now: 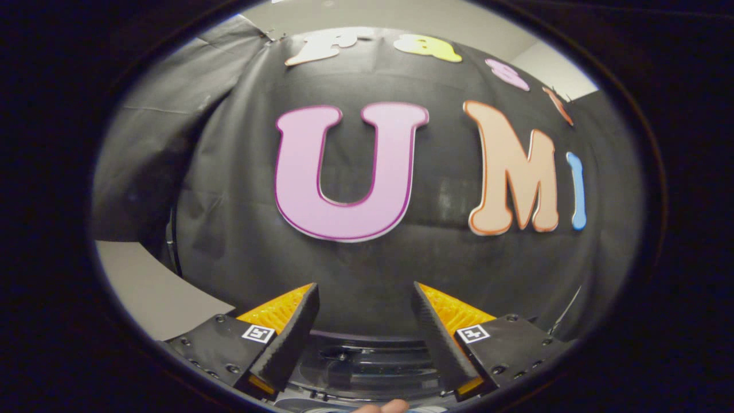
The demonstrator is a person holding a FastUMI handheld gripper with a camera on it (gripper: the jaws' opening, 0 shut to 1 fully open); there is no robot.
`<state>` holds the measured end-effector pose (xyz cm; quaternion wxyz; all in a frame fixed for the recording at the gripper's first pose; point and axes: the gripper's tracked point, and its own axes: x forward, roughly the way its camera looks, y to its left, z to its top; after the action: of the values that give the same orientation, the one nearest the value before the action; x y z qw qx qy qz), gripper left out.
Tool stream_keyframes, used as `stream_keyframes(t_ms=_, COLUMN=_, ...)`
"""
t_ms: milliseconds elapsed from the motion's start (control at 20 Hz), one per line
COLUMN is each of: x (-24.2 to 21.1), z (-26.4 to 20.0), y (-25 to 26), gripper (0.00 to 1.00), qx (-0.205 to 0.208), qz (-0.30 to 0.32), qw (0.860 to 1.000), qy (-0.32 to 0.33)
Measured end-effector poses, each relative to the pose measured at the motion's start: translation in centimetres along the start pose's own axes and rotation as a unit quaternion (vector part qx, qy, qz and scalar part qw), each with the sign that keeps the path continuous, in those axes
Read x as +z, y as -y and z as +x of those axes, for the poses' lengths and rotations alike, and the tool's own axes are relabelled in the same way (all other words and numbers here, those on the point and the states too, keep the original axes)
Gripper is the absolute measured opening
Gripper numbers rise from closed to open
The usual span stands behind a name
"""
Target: Put the clothes into the washing machine and then close the washing machine lid.
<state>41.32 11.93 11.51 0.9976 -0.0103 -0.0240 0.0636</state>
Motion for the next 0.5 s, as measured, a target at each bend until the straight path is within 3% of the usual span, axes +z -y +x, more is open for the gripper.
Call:
stream_keyframes(t_ms=150, x=-2.5, z=2.5, y=-1.1, gripper=0.99, qx=0.029, qz=0.057, qw=0.998, qy=-0.029)
stream_keyframes(t_ms=500, x=-3.1, z=2.9, y=-0.2, gripper=0.95, qx=0.002, qz=0.029, qw=0.999, qy=-0.041)
